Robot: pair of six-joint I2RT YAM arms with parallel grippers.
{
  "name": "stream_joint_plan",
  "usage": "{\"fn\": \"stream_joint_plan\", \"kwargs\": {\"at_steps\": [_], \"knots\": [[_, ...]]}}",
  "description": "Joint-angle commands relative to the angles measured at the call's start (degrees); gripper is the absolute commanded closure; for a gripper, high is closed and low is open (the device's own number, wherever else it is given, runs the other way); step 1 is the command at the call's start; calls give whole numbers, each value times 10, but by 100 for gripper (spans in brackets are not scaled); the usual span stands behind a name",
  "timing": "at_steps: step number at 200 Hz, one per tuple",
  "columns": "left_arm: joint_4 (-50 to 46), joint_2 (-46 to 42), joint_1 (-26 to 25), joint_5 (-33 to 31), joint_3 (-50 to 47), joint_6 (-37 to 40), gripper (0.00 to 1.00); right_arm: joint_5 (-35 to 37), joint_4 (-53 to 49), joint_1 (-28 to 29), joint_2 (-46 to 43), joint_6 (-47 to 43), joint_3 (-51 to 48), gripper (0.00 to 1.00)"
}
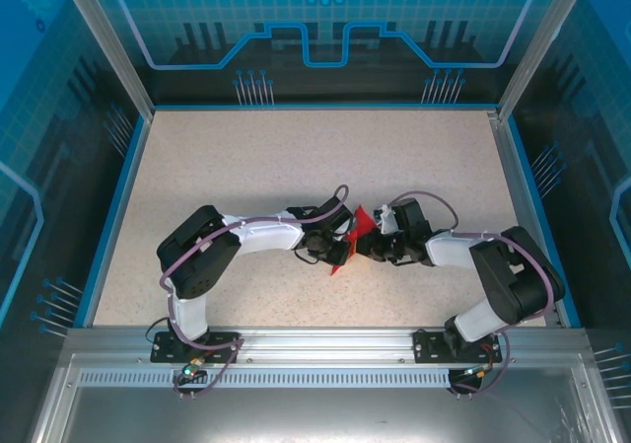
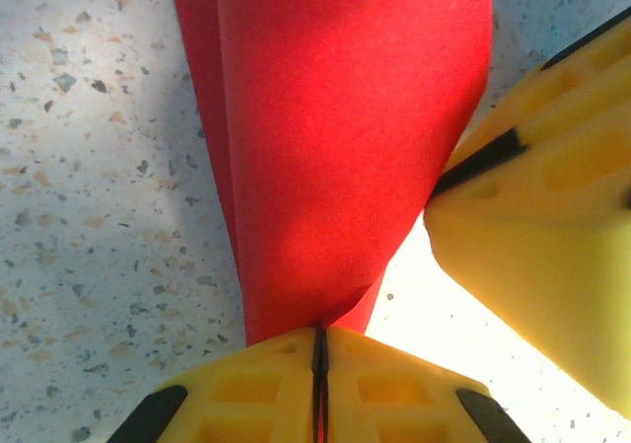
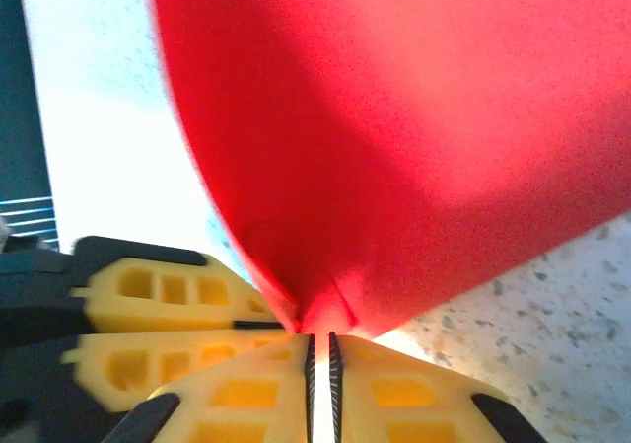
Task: Fold a paper plane with a square sheet of paper (pick it up from the middle)
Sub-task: Fold the wing for the fifth time at the center of the table.
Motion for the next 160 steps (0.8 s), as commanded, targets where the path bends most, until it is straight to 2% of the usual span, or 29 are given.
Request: {"fn": "stream_joint_plan", "kwargs": {"at_steps": [1,30,111,139,160], "knots": [[0,3,3,9,-7,7,90,-25,23,-14,-25,16,-10,83],[4,1,3,11,-10,9,90,-31,32,-18,-21,21,-5,70],[18,-6,3,16,-24,12,90,-49,125,-18,51,56,-5,68],[17,-7,3,15,-23,14,90,-50,126,-14,59,57,-7,66],[17,-7,2,14,-24,14,90,-38,81,-14,52,40,-1,64]]}}
